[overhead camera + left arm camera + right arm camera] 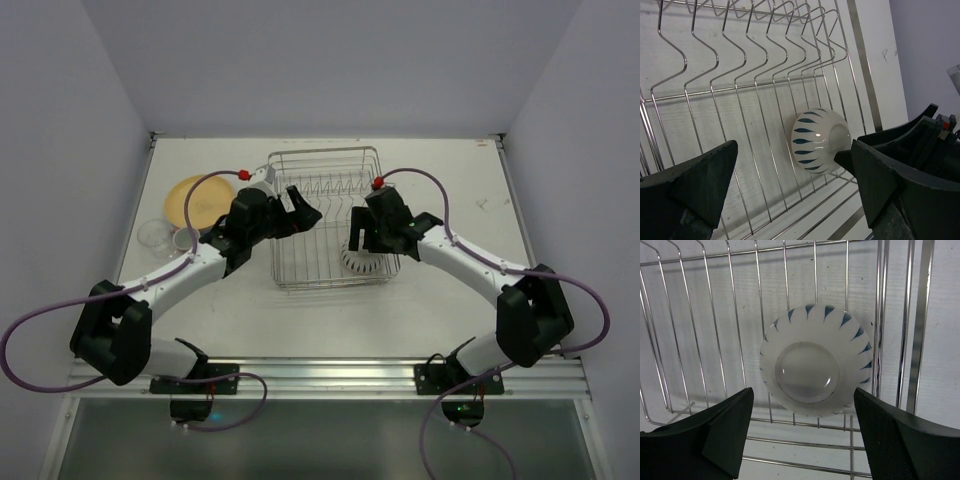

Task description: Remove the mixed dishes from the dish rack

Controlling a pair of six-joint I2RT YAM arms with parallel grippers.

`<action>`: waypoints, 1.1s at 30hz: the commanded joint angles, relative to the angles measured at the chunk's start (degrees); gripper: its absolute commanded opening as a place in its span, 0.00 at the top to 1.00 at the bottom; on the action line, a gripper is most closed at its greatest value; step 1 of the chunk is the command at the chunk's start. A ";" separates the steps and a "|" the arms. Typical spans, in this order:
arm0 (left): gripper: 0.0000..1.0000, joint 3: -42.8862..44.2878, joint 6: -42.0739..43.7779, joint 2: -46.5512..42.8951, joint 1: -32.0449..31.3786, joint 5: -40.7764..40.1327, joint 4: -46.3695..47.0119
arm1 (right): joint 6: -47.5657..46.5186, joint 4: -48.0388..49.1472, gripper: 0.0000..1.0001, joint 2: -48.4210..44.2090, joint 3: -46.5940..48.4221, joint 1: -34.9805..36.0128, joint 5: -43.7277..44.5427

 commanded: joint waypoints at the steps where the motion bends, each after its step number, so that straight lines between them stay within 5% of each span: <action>1: 0.00 -0.04 -0.65 -0.10 -0.48 1.07 3.38 | -1.46 -1.95 0.16 -2.59 0.99 0.74 4.11; 16: 0.00 -0.22 -0.82 0.43 -0.66 0.45 3.29 | -0.67 -0.81 0.14 5.31 3.10 1.09 2.71; 33: 0.00 -0.75 -1.44 1.13 -0.74 0.89 3.38 | 3.64 7.53 0.16 12.09 11.27 4.52 -9.06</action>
